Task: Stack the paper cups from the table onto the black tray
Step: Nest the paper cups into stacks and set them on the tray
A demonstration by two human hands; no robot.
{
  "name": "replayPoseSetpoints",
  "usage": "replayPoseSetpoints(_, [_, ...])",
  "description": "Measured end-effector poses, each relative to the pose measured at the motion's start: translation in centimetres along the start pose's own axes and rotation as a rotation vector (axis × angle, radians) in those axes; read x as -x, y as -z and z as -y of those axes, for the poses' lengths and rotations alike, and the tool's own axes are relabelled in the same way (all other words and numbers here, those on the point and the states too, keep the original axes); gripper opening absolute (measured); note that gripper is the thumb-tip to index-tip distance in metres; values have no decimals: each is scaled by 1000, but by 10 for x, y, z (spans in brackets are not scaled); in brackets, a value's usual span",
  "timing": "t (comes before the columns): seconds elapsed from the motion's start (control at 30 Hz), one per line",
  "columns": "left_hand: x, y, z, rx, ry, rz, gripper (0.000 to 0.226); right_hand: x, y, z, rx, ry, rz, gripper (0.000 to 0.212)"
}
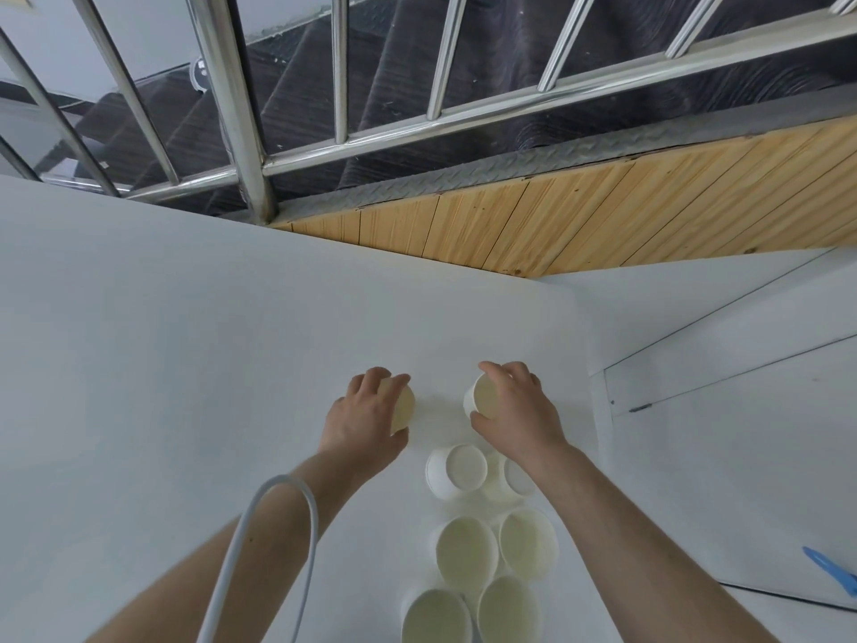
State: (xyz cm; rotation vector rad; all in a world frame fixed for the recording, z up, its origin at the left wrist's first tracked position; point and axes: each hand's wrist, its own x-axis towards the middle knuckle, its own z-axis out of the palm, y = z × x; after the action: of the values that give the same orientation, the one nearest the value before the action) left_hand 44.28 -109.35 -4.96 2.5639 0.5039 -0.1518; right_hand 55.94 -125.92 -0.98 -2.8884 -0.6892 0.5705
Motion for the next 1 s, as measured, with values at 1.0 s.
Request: replayPoseSetpoints(1.0, [184, 162, 188, 7, -297, -38, 62, 183, -59, 270, -206, -111, -241, 65])
